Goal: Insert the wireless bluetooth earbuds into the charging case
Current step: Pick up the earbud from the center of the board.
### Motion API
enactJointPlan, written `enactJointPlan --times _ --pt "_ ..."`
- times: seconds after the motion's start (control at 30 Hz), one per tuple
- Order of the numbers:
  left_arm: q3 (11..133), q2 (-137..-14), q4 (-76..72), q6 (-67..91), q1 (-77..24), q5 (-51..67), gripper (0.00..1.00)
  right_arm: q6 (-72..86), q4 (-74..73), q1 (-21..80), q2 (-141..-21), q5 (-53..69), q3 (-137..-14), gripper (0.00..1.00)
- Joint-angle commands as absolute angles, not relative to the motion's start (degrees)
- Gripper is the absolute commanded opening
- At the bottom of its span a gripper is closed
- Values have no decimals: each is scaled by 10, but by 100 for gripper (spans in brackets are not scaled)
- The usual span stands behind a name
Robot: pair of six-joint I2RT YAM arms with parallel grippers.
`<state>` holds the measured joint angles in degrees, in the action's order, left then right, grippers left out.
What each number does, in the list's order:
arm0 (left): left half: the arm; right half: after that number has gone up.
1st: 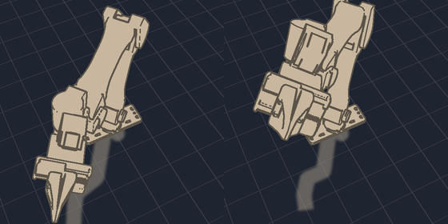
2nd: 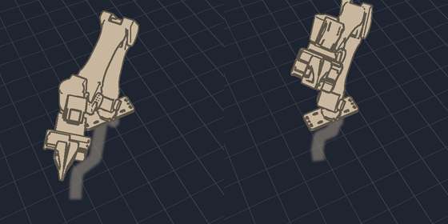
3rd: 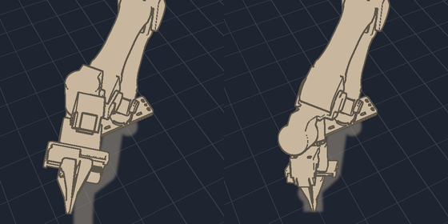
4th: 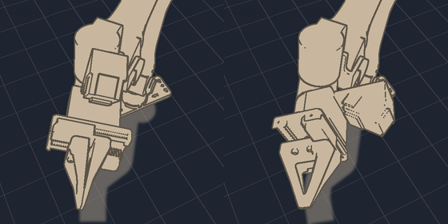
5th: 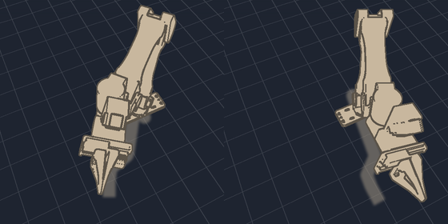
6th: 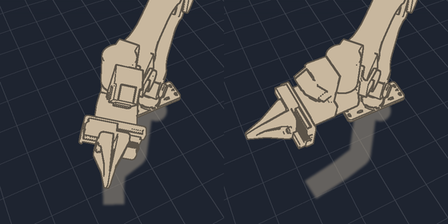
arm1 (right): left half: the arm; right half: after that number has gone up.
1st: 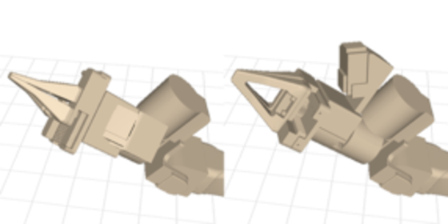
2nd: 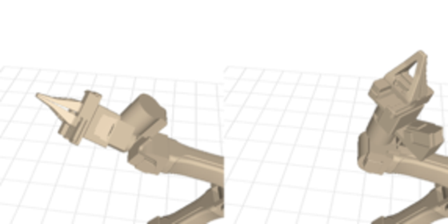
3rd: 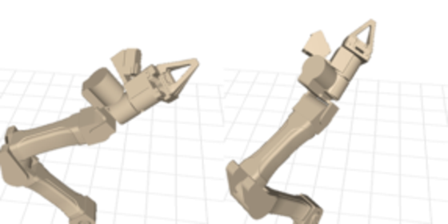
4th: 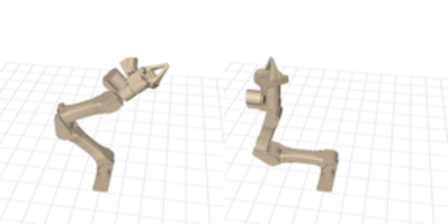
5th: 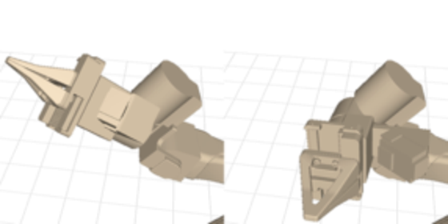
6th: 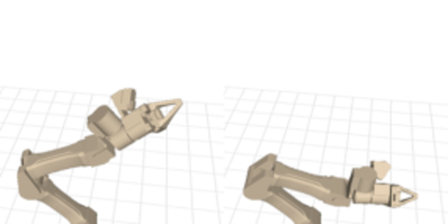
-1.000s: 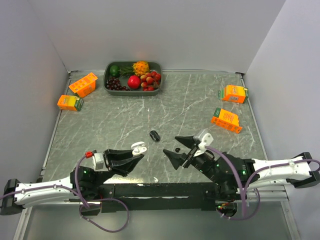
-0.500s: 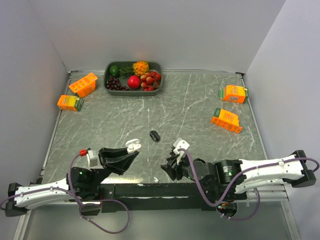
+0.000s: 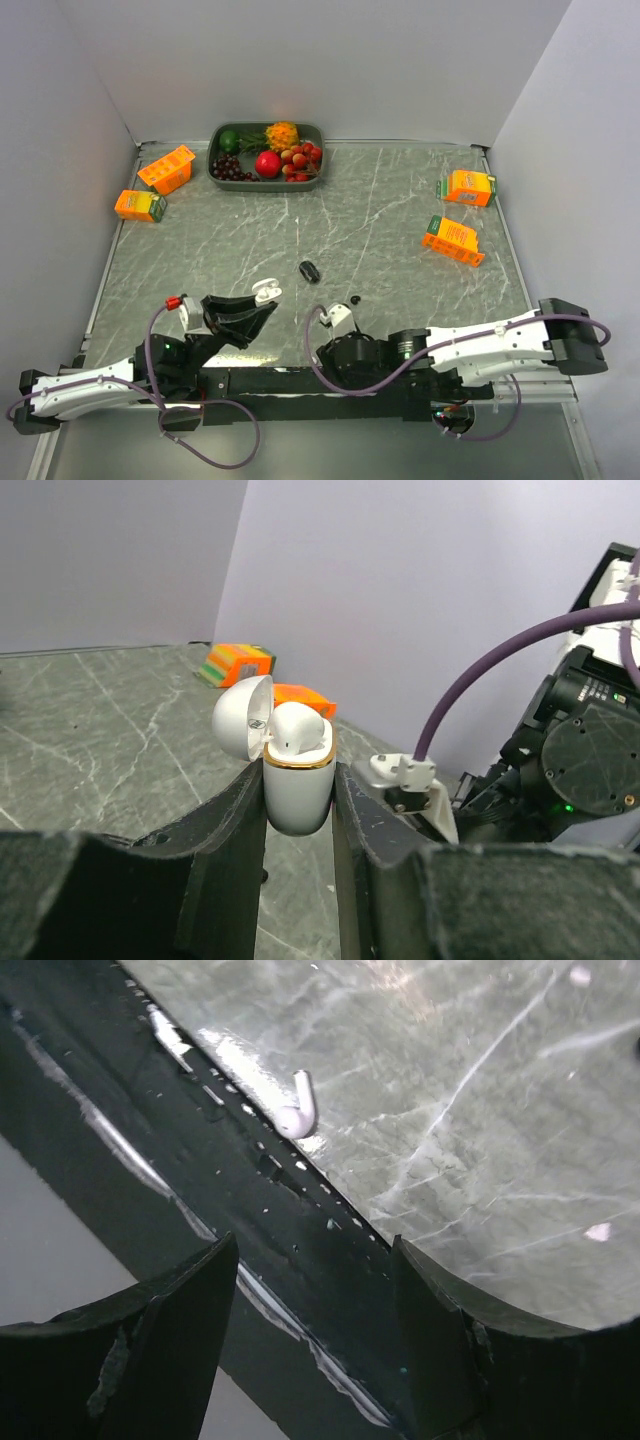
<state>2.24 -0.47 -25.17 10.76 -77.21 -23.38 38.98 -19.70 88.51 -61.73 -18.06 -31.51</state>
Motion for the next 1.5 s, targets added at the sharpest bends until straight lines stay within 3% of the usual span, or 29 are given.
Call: enactJointPlan --times 0.0,0.27,0.5,0.83,1.23,1.47 --pt "35 4 -267 103 -771 -261 1 464 -156 872 -649 -173 -354 72" --pt "33 5 -268 97 -771 -297 1 459 -136 869 -759 -188 -402 74" --pt "31 40 -236 104 -772 -336 1 478 -142 869 -802 -229 -407 65" --pt "34 37 -231 105 -771 -346 1 464 -126 868 -859 -247 -432 60" --pt "33 41 -224 107 -772 -346 1 469 -123 865 -864 -243 -419 45" --pt "34 41 -221 108 -772 -347 1 458 -127 865 -860 -241 -416 29"
